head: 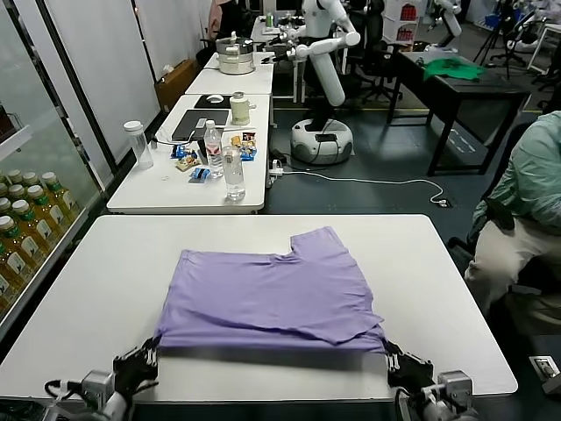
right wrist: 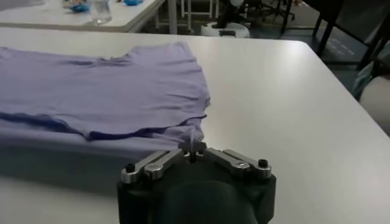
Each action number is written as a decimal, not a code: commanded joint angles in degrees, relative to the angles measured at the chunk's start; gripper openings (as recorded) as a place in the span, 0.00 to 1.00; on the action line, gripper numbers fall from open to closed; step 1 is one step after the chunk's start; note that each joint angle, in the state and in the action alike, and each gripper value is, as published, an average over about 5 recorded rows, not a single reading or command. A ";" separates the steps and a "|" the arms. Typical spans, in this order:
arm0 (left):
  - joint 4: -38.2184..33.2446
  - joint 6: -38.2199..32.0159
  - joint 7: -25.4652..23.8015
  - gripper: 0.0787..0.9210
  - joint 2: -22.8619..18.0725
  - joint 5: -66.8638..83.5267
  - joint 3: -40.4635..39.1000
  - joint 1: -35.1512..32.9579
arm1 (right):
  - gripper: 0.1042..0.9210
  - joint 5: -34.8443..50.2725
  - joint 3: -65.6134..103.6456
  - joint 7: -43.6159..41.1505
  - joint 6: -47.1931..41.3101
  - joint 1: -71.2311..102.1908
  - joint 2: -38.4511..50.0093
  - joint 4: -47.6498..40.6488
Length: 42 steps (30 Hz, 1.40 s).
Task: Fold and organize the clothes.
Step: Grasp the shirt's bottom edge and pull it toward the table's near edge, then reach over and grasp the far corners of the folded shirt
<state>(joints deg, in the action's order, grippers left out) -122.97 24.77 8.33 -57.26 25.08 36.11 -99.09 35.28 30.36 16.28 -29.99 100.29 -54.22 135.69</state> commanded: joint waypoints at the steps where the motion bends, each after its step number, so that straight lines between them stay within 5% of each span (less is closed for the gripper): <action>1: -7.25 -0.06 1.63 0.09 -0.09 0.41 6.21 -7.33 | 0.17 0.00 4.72 -0.37 0.06 2.35 1.37 5.31; 6: -3.89 -0.05 -0.23 0.26 1.59 2.46 7.01 5.74 | 0.32 3.79 2.77 -1.10 -1.74 -16.67 1.40 -0.14; 13: 16.97 0.37 -5.33 0.49 2.72 1.44 -5.39 33.73 | 0.58 1.32 -18.49 -1.38 -3.17 -54.31 -8.90 -28.18; 19: 29.71 1.34 -8.22 0.70 1.99 2.39 -12.34 45.81 | 0.79 -4.77 -24.33 -3.13 -2.66 -71.36 -19.92 -51.52; 24: 36.25 1.53 -10.11 0.85 1.45 1.64 -15.72 50.69 | 0.87 -9.67 -24.62 -4.19 -1.07 -79.07 -28.24 -68.15; 28: 39.61 1.47 -11.73 0.88 0.93 0.71 -16.76 52.81 | 0.88 -13.15 -23.48 -4.55 0.72 -80.80 -32.78 -77.98; 42: 44.33 -0.03 -16.30 0.88 0.24 -1.72 -17.04 54.02 | 0.88 -13.12 -22.55 -3.36 1.24 -76.01 -32.23 -78.33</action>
<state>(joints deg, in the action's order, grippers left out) -85.64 25.09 -4.81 -56.80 24.20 20.91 -50.65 23.97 8.97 12.81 -29.31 27.59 -83.05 65.04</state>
